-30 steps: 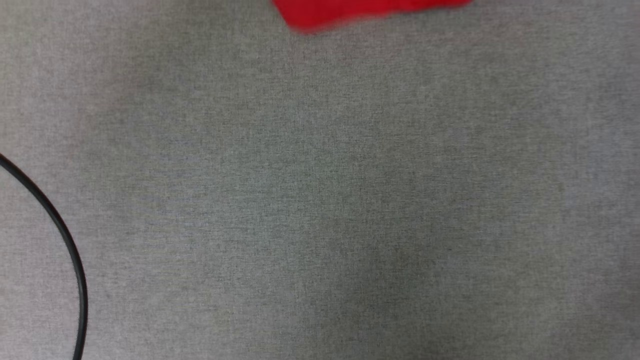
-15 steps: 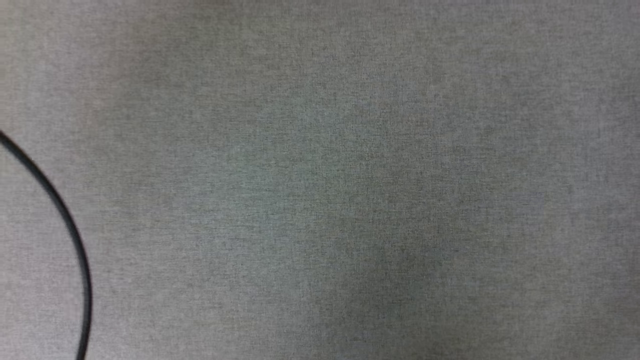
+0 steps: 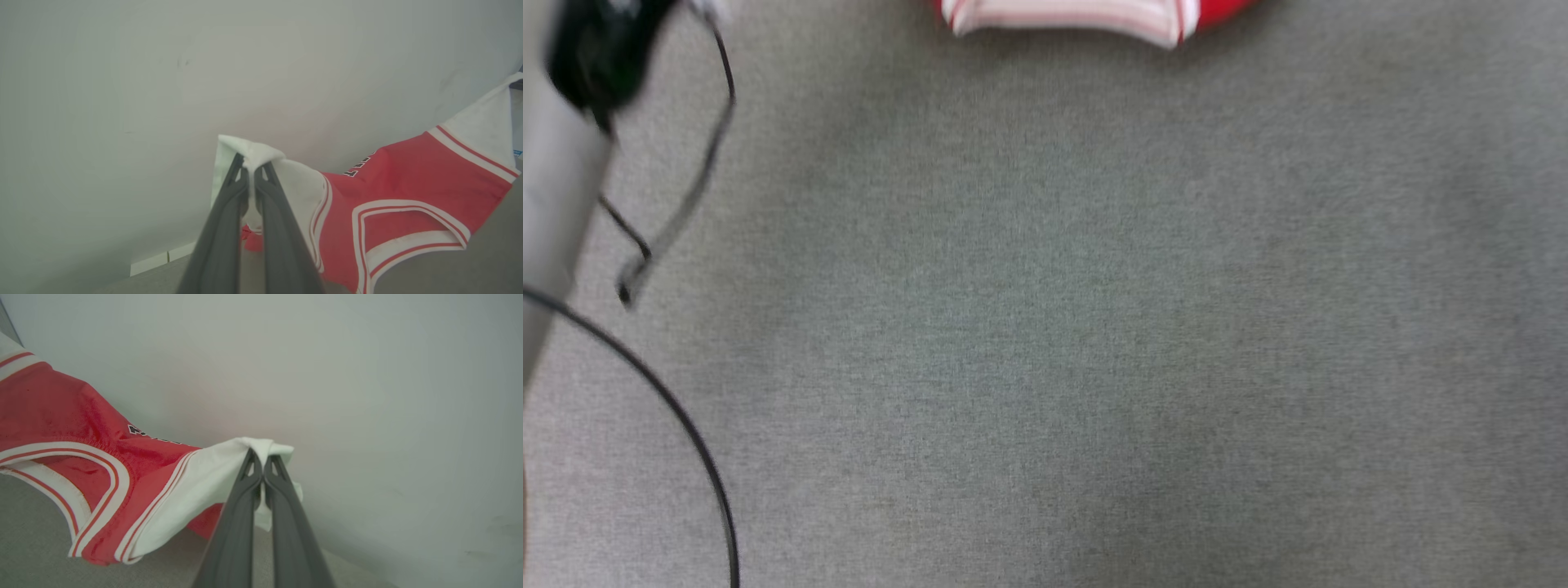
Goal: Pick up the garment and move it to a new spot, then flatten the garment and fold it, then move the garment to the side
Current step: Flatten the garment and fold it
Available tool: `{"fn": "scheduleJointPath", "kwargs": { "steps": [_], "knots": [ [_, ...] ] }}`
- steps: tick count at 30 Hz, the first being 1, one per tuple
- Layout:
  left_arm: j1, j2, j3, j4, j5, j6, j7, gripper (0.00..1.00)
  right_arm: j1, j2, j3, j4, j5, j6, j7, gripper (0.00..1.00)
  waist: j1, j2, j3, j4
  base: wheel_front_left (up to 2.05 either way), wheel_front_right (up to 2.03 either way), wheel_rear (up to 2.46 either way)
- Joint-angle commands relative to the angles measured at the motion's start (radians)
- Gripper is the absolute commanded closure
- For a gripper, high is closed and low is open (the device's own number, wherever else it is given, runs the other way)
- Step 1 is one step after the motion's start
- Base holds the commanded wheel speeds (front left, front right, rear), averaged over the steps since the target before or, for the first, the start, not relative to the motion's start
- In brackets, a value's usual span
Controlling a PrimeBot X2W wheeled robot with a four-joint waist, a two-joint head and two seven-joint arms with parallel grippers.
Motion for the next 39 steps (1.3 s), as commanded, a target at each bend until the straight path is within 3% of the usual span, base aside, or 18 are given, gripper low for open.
{"fn": "scheduleJointPath", "kwargs": {
  "steps": [1,7,19,34,39],
  "knots": [
    [0.035,0.009,-0.002,-0.01,-0.002,0.002,-0.009,1.0,0.031,-0.001,0.013,-0.002,0.006,-0.001,-0.008,1.0,0.0,0.0,-0.035,-0.01,0.0,0.0,0.0],
    [0.298,0.057,-0.019,-0.086,-0.042,0.043,-0.06,1.0,0.219,-0.05,0.106,-0.045,0.062,-0.001,-0.05,1.0,0.0,0.0,-0.128,-0.019,0.0,0.0,0.0],
    [0.793,0.173,-0.025,-0.316,-0.164,0.171,-0.118,1.0,0.59,-0.191,0.168,-0.165,0.208,-0.001,-0.087,1.0,0.0,0.0,-0.302,-0.031,0.0,0.0,0.0],
    [1.247,0.297,-0.047,-0.596,-0.27,0.343,-0.157,1.0,1.057,-0.438,0.089,-0.465,0.357,-0.001,0.027,1.0,0.0,0.0,-0.415,-0.029,0.0,0.0,0.0],
    [1.327,0.287,-0.058,-0.62,-0.284,0.369,-0.17,1.0,1.186,-0.495,0.049,-0.529,0.381,-0.001,0.107,1.0,0.0,0.0,-0.418,-0.022,0.0,0.0,0.0]
  ]
}}
